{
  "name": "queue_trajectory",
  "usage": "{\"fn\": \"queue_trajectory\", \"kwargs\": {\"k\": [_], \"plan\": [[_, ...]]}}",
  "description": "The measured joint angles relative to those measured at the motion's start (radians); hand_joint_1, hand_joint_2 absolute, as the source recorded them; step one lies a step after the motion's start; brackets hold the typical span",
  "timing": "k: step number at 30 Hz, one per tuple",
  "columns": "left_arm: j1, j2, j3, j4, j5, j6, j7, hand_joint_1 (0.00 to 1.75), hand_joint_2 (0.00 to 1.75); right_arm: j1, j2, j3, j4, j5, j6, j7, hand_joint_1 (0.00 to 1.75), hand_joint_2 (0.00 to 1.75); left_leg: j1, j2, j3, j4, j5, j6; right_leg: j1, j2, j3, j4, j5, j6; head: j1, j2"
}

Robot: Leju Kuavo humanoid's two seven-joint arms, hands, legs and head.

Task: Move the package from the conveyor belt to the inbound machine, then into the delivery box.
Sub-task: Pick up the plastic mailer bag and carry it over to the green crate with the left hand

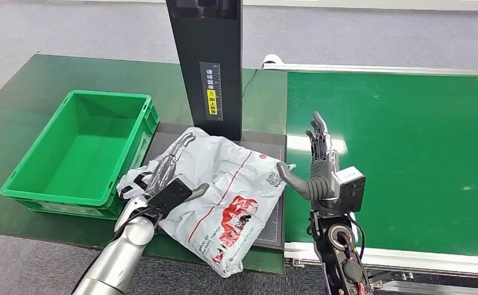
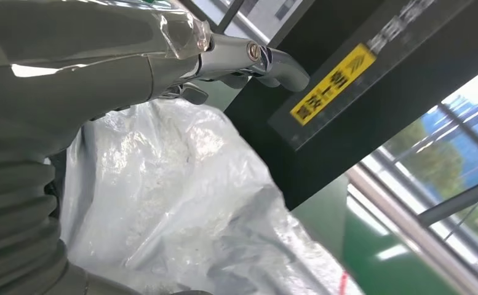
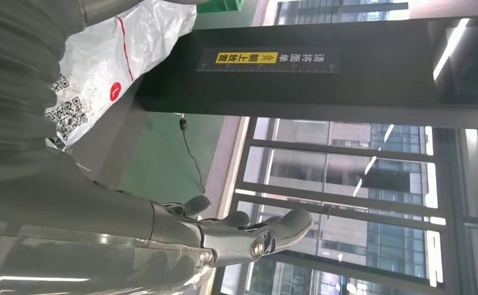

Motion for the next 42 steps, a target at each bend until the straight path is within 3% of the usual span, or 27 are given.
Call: {"fn": "queue_trajectory", "kwargs": {"k": [16, 27, 32, 33, 36, 37, 39, 42], "plan": [[-0.118, 0.054, -0.049, 0.185, -0.112, -0.103, 0.054, 0.0, 1.75, 0.012, 0.004, -0.034, 0.0, 0.031, 0.001, 0.003, 0.0, 1.75, 0.0, 0.0, 0.0, 0.0, 0.0, 0.0, 0.0, 0.0, 0.0, 0.0, 0.0, 0.0, 0.0, 0.0], [-0.205, 0.077, -0.166, 0.296, -0.211, -0.2, 0.101, 0.0, 1.75, 0.054, 0.003, -0.056, -0.026, 0.04, -0.017, 0.039, 0.0, 1.75, 0.0, 0.0, 0.001, 0.0, 0.0, 0.0, 0.0, 0.0, 0.001, 0.0, 0.0, 0.0, 0.0, 0.0], [-0.229, 0.077, -0.202, 0.324, -0.23, -0.207, 0.141, 0.35, 1.75, 0.068, 0.002, -0.061, -0.045, 0.046, -0.018, 0.058, 0.0, 1.75, 0.0, -0.001, 0.003, 0.0, 0.0, 0.0, 0.0, -0.001, 0.004, 0.0, 0.0, 0.0, 0.0, 0.0], [-0.231, 0.078, -0.208, 0.327, -0.237, -0.209, 0.148, 0.52, 1.75, 0.07, 0.002, -0.062, -0.049, 0.047, -0.018, 0.061, 0.0, 1.75, 0.0, -0.001, 0.004, 0.0, 0.0, 0.0, 0.0, -0.001, 0.005, 0.0, 0.0, 0.0, 0.0, 0.0], [-0.236, 0.079, -0.224, 0.333, -0.253, -0.213, 0.161, 1.43, 1.75, 0.077, 0.001, -0.062, -0.056, 0.049, -0.018, 0.066, 0.0, 1.75, 0.0, -0.001, 0.006, 0.0, 0.0, 0.0, 0.0, -0.001, 0.007, 0.0, 0.0, 0.0, 0.0, 0.0], [-0.237, 0.08, -0.228, 0.334, -0.256, -0.213, 0.164, 1.6, 1.75, 0.079, 0.001, -0.062, -0.059, 0.05, -0.018, 0.067, 0.0, 1.75, 0.0, -0.001, 0.007, 0.0, 0.0, 0.0, 0.0, -0.001, 0.008, 0.0, 0.0, 0.0, 0.0, 0.0], [-0.239, 0.083, -0.234, 0.335, -0.261, -0.212, 0.167, 1.75, 1.75, 0.085, 0.0, -0.062, -0.064, 0.051, -0.018, 0.069, 0.0, 1.75, 0.0, -0.001, 0.008, 0.0, 0.0, 0.0, 0.0, -0.001, 0.01, 0.0, 0.0, 0.0, 0.0, 0.0], [-0.243, 0.088, -0.241, 0.335, -0.263, -0.209, 0.169, 1.75, 1.75, 0.092, -0.002, -0.062, -0.072, 0.051, -0.017, 0.07, 0.0, 1.75, 0.0, -0.001, 0.01, 0.0, 0.0, 0.0, 0.0, -0.001, 0.011, 0.0, 0.0, 0.0, 0.0, 0.0]]}}
